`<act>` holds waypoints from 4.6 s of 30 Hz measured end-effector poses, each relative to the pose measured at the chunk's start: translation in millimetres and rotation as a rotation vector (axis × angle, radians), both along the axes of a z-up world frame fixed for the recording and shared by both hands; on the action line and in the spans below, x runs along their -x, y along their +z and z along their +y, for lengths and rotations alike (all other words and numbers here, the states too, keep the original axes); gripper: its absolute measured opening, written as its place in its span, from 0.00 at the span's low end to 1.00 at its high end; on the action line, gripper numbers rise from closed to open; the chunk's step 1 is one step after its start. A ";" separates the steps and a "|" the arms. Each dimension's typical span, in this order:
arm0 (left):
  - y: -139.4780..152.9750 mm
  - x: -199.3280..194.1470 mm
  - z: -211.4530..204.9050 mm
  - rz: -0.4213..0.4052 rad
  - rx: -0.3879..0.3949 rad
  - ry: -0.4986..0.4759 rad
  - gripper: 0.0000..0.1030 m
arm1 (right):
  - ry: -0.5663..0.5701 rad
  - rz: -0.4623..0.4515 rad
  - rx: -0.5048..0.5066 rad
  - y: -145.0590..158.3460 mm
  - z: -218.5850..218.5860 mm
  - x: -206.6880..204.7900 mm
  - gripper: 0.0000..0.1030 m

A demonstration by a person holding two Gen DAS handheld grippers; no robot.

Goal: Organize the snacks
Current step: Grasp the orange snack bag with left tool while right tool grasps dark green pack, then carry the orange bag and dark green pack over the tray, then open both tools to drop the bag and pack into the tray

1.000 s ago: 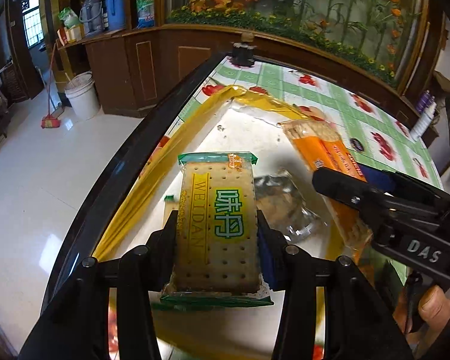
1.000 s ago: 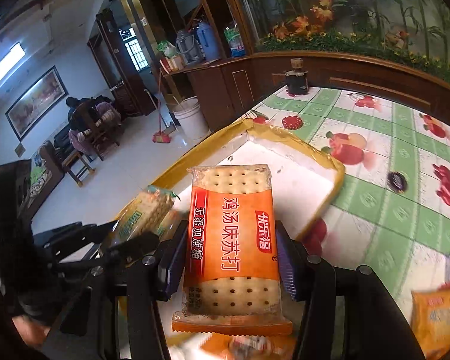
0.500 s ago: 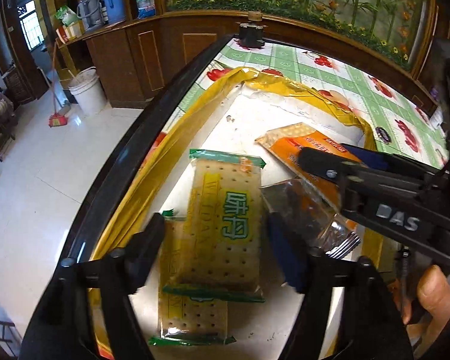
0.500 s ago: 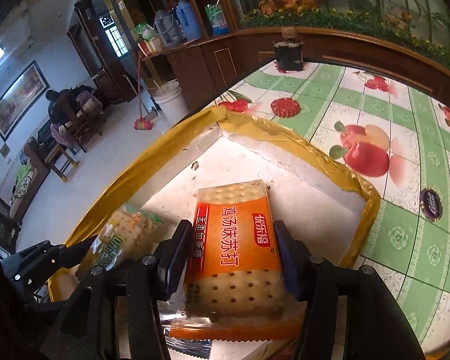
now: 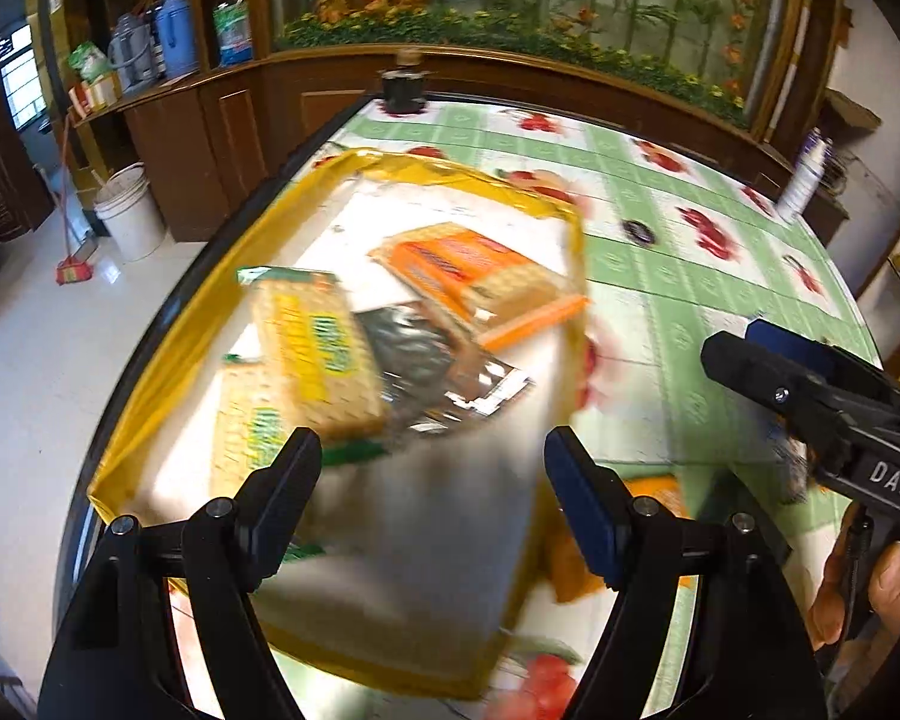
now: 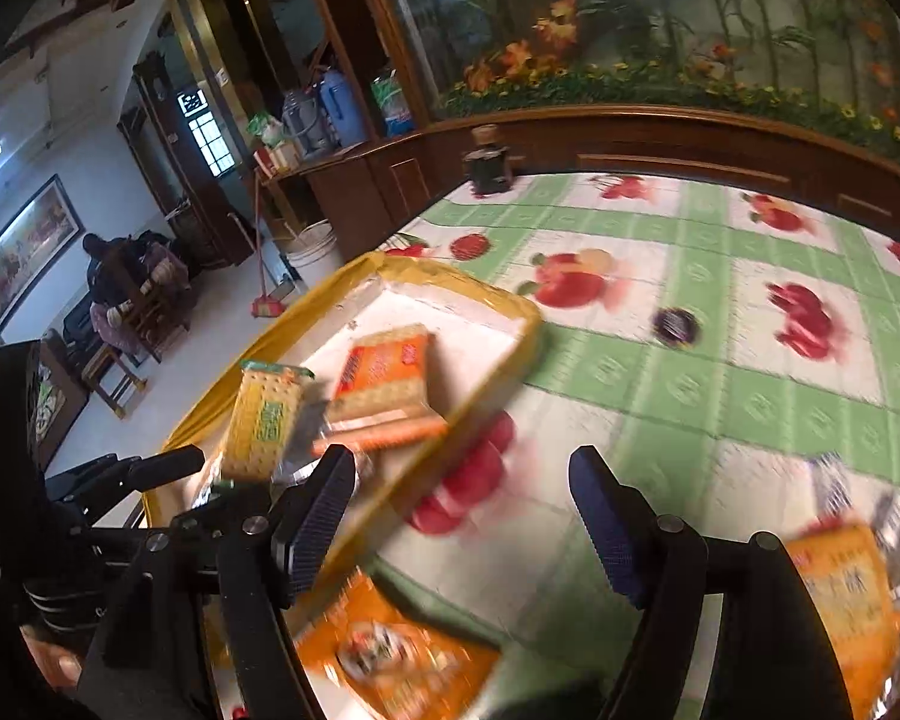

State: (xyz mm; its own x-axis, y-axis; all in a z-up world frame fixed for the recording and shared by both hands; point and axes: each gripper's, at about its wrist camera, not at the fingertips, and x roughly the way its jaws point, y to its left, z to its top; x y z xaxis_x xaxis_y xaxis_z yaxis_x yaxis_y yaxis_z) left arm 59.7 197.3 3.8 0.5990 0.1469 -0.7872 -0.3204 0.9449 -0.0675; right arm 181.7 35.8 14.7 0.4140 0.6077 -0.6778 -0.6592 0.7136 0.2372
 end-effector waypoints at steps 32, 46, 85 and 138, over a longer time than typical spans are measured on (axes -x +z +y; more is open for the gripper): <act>-33.7 33.4 -95.4 0.065 0.015 -0.138 0.75 | 0.022 -0.014 0.128 -31.7 -112.2 88.7 0.75; -42.0 -27.4 -74.7 0.089 0.192 -0.005 0.80 | 0.093 -0.028 0.245 -54.6 -87.6 77.6 0.58; 0.8 29.6 -67.5 -0.061 0.026 -0.099 0.33 | 0.009 0.058 0.044 -21.4 -127.9 82.3 0.44; -10.1 33.4 29.9 -0.055 0.035 0.149 0.65 | 0.105 0.124 -0.119 -9.0 48.6 16.9 0.53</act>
